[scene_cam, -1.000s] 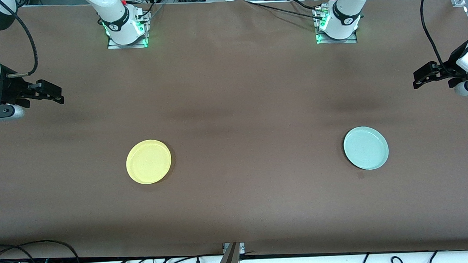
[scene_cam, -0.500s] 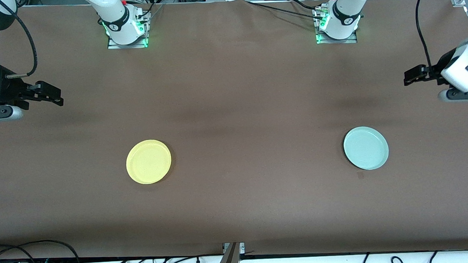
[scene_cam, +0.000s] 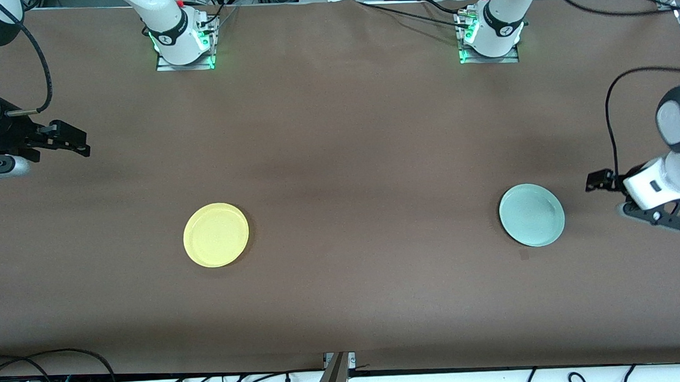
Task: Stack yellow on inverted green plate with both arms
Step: 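Lower the left gripper and grasp the green plate's rim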
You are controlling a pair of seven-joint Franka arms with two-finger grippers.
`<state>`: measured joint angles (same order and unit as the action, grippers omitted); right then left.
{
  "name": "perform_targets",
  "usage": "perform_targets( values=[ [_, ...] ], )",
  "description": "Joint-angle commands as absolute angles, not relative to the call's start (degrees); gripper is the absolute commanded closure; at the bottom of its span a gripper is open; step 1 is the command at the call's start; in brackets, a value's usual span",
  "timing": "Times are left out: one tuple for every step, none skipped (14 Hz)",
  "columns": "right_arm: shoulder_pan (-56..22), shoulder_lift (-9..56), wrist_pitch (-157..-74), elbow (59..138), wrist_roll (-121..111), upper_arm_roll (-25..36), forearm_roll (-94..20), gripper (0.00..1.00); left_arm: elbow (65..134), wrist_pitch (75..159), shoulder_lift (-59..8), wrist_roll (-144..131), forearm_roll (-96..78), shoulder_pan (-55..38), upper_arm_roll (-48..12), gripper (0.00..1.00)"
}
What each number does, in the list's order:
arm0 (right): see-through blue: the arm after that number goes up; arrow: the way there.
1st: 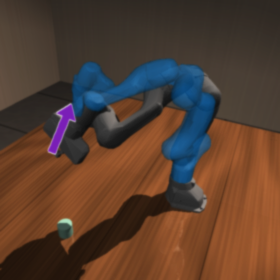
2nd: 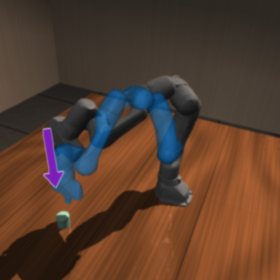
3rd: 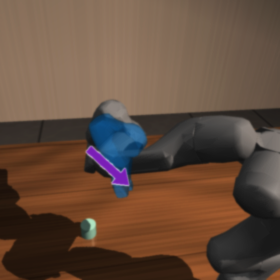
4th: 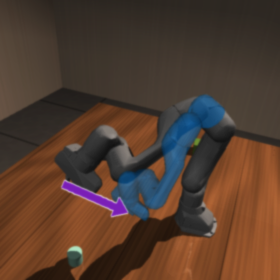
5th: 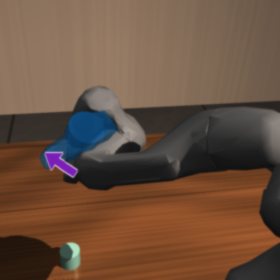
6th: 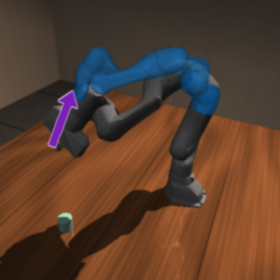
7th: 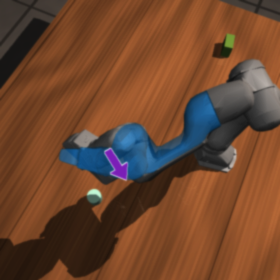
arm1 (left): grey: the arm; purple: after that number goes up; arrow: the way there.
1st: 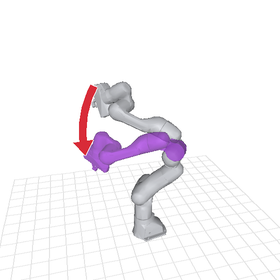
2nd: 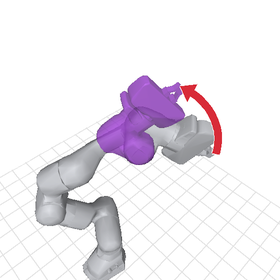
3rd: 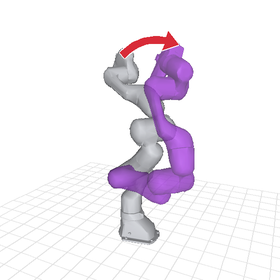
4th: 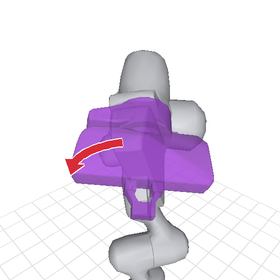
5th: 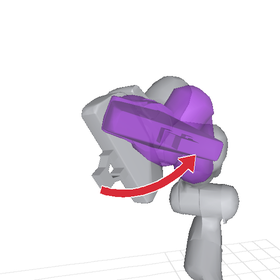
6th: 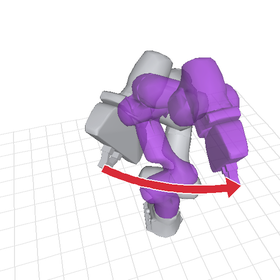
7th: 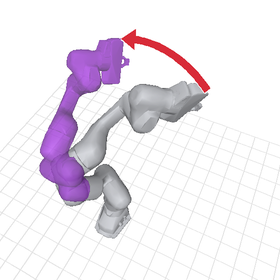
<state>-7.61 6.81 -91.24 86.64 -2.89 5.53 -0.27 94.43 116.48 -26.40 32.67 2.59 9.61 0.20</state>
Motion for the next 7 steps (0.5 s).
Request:
perform_targets(
  values=[
    [-7.91,7.12,-92.72,87.01,-3.69,5.36,-0.53,0.0,91.93,121.54,-32.59,39.45,2.82,10.46,-0.26,0.0],
    [-7.91,7.38,-92.64,87.01,-3.69,5.36,-0.53,0.0,91.85,123.38,-34.96,39.81,2.9,10.55,-0.26,0.0],
    [-7.91,7.3,-92.2,87.01,-3.78,5.36,-0.53,0.0,92.02,125.57,-36.98,39.81,2.64,10.46,-0.52,0.0],
    [-7.82,7.03,-92.02,87.1,-4.3,5.36,-0.61,0.0,92.02,127.77,-38.83,39.81,2.72,10.46,-0.7,0.0],
    [-7.82,6.86,-91.85,87.1,-4.92,5.54,-0.62,0.0,92.02,129.18,-39.89,39.9,2.72,10.46,-0.7,0.0],
    [-7.82,6.77,-91.85,87.01,-5.44,5.71,-0.62,0.0,92.2,129.37,-40.86,39.9,2.38,10.37,-0.79,0.0],
    [-7.82,6.85,-91.85,87.01,-5.54,5.71,-0.62,0.0,92.11,129.37,-41.65,39.9,2.29,10.2,-0.97,0.0]
  ],
)
